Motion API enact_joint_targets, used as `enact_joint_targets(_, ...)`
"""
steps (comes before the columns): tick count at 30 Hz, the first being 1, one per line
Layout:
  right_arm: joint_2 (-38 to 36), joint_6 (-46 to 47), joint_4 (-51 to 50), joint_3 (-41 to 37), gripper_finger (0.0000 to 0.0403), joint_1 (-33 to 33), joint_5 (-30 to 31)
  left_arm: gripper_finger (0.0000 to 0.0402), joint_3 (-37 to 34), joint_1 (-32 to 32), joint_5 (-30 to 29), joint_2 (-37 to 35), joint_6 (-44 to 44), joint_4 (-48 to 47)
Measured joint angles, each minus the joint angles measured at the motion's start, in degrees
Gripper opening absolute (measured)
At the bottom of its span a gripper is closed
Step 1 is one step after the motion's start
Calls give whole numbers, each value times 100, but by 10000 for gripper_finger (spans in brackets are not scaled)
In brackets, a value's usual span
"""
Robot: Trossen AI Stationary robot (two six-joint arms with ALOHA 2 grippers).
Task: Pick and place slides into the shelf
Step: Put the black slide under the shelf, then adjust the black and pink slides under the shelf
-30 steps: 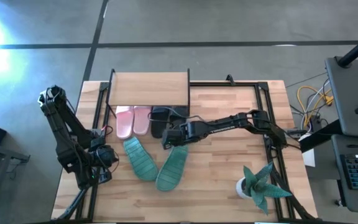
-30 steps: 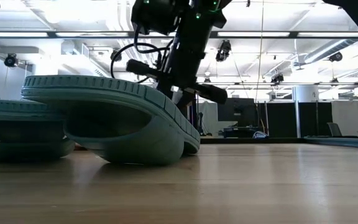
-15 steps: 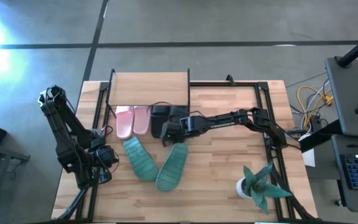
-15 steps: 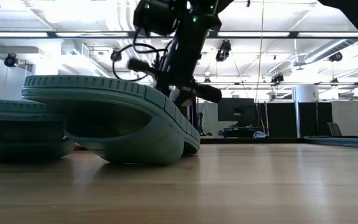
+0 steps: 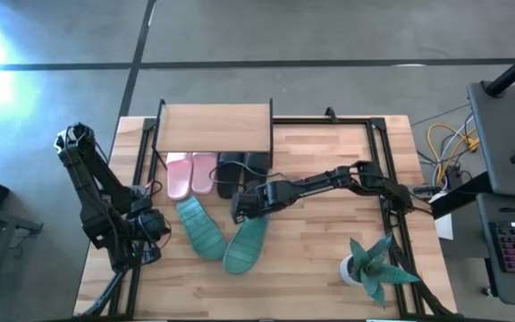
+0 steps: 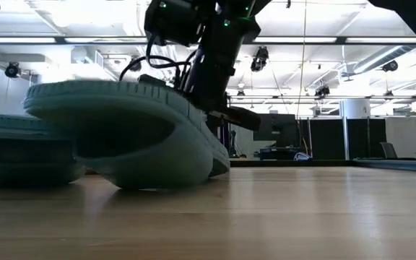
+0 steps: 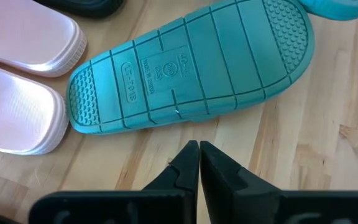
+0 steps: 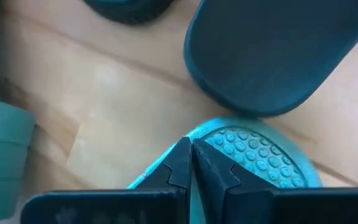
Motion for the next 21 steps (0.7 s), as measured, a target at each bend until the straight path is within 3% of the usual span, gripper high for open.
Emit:
enact_joint_targets(5,59,-132,-311,-61,12,-260,574,0,0,-1,2,0,0,7)
enact_joint_targets(14,49,-306,-409,-39,12,-556,821,0,0,0,8,4,2,16)
enact_joint_targets(21,32,-691,485,146,13,-500,-123,0,0,0,7,2,2,13)
